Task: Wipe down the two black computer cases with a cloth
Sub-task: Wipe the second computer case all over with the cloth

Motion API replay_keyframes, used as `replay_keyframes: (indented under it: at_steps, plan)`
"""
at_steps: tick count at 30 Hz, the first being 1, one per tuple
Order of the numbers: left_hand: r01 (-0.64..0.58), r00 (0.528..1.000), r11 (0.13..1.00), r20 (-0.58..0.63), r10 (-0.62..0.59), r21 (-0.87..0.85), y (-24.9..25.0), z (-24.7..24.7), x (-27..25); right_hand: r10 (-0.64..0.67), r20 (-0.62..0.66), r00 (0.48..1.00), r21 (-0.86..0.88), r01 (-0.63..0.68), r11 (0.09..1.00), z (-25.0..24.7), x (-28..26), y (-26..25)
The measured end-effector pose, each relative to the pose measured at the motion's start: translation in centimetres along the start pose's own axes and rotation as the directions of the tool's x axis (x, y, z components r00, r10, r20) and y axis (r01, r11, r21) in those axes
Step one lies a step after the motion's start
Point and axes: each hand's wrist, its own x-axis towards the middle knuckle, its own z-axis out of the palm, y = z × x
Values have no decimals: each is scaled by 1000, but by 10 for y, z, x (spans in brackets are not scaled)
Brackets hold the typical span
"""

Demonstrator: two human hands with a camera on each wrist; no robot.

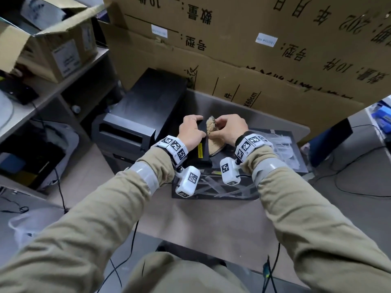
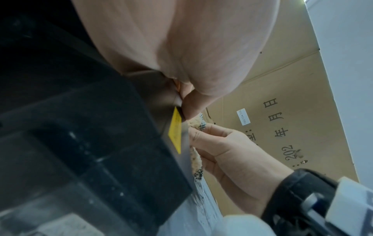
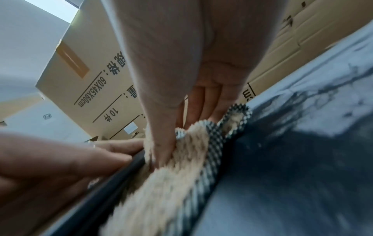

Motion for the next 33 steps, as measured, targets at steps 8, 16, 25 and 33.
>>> replay_keyframes:
  at_steps: [8, 16, 25, 33]
  plan:
    - [32, 999, 999, 4, -32, -10, 4, 0, 2, -101, 213, 972, 115, 78, 990, -7, -8, 2]
    - [102, 994, 992, -44, -100, 67, 16, 3, 5, -192, 345, 919, 187, 133, 973, -13, -36, 11]
    - [175, 981, 961, -125, -151, 216, 29, 8, 1, -185, 284, 941, -49, 207, 977, -23, -37, 27]
    - [234, 966, 930, -173, -191, 282, 35, 15, 0, -232, 96, 968, -211, 248, 946, -31, -11, 45]
